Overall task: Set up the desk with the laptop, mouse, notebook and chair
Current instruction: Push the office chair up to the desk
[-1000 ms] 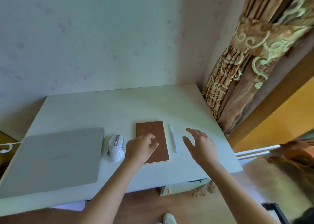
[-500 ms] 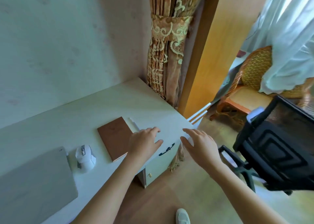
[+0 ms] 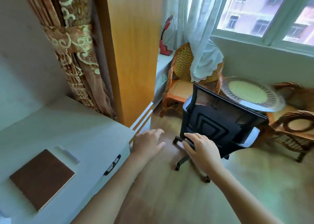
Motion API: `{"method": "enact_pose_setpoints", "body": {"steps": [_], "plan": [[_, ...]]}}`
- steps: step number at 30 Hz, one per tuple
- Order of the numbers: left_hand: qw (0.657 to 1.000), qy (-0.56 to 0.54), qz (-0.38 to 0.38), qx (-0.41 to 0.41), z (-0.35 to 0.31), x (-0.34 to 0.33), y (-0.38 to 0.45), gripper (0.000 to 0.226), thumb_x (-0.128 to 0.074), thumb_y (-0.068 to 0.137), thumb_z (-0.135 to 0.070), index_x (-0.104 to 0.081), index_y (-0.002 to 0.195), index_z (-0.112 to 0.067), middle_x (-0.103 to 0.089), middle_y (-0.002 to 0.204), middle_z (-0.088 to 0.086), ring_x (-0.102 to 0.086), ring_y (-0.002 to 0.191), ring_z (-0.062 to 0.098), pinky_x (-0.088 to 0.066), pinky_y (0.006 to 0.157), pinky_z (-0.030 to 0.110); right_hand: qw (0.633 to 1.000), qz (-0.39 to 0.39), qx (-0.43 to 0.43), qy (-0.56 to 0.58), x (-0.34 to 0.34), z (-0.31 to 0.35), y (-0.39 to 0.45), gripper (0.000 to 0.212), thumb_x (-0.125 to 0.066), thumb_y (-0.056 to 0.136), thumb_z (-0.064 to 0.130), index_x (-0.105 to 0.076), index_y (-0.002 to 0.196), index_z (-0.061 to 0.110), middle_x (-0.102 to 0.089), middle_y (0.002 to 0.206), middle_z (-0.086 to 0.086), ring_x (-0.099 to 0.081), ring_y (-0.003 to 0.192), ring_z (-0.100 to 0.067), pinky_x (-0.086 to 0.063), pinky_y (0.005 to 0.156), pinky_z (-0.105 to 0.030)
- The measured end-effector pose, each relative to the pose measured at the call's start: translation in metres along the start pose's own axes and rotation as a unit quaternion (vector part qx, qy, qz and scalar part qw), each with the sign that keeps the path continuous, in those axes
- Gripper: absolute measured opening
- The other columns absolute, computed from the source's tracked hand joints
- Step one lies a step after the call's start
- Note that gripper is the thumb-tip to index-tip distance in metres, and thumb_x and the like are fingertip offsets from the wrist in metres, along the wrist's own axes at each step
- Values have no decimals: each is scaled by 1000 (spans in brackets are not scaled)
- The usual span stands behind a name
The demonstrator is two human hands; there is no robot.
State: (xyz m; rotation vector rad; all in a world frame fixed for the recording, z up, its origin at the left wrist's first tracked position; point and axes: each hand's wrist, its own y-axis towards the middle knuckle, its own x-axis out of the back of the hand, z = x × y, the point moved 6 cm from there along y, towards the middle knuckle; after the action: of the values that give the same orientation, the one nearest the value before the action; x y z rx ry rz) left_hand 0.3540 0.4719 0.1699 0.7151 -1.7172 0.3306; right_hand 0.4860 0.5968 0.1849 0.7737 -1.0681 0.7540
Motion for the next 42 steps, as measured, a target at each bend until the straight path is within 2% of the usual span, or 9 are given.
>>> {"method": "enact_pose_setpoints", "body": {"steps": [14, 21, 26, 28, 30, 33, 36, 39, 42], "plan": [[997, -39, 25, -64, -157, -76, 178, 36, -49, 93, -43, -50, 127, -32, -63, 113, -10, -58, 106, 17, -42, 83, 31, 995, -69, -72, -10, 50, -213, 85, 40, -54, 89, 40, -58, 124, 21, -66, 118, 2, -59, 108, -20, -49, 89, -36], [987, 14, -25, -157, -181, -88, 292, 44, -47, 97, -38, -45, 138, -24, -55, 133, -4, -51, 119, 19, -42, 90, 32, 989, -96, -107, -22, 50, -267, 159, 46, -56, 88, 37, -54, 129, 17, -61, 126, -3, -54, 117, -23, -46, 96, -41], [977, 88, 47, -190, -176, -130, 369, 64, -35, 96, -57, -30, 149, -22, -37, 151, 1, -28, 141, 26, -22, 112, 45, 984, -42, -159, -72, 17, -300, 207, 53, -46, 93, 42, -41, 140, 20, -47, 142, -4, -36, 135, -24, -26, 111, -49], [969, 120, 99, -190, -166, -153, 392, 69, -25, 94, -65, -26, 149, -25, -33, 154, 0, -21, 145, 28, -8, 115, 54, 980, 9, -189, -69, -2, -313, 221, 53, -35, 96, 46, -32, 144, 25, -40, 147, 0, -27, 140, -22, -14, 114, -51], [960, 137, 120, -214, -156, -171, 408, 69, -19, 91, -68, -28, 148, -30, -36, 152, 0, -21, 145, 30, -1, 114, 60, 976, 44, -208, -54, -19, -322, 229, 52, -29, 97, 48, -28, 145, 29, -42, 145, 4, -31, 138, -20, -13, 113, -52], [955, 103, 105, -258, -148, -185, 424, 68, -10, 87, -69, -39, 141, -40, -55, 134, -4, -37, 137, 30, -8, 113, 63, 971, 37, -209, -109, -34, -327, 232, 48, -33, 97, 43, -30, 144, 32, -58, 126, 2, -52, 116, -24, -26, 106, -56], [953, 50, 64, -290, -149, -188, 430, 62, -17, 87, -64, -57, 125, -35, -66, 102, -3, -59, 104, 29, -25, 108, 63, 966, -28, -209, -148, -39, -328, 231, 45, -52, 91, 36, -48, 135, 27, -66, 98, -2, -61, 87, -29, -39, 92, -61], [952, 45, 8, -302, -145, -189, 422, 50, -28, 88, -60, -63, 110, -31, -63, 86, -3, -61, 84, 28, -38, 99, 62, 965, -49, -199, -163, -40, -326, 227, 39, -60, 87, 34, -57, 125, 24, -66, 88, -4, -62, 77, -31, -46, 82, -56], [951, 53, -4, -305, -140, -190, 406, 46, -29, 89, -59, -61, 106, -30, -61, 84, -2, -60, 81, 28, -40, 96, 63, 966, -45, -189, -168, -42, -320, 218, 32, -61, 86, 34, -59, 116, 23, -66, 86, -4, -62, 74, -32, -48, 76, -51]]}}
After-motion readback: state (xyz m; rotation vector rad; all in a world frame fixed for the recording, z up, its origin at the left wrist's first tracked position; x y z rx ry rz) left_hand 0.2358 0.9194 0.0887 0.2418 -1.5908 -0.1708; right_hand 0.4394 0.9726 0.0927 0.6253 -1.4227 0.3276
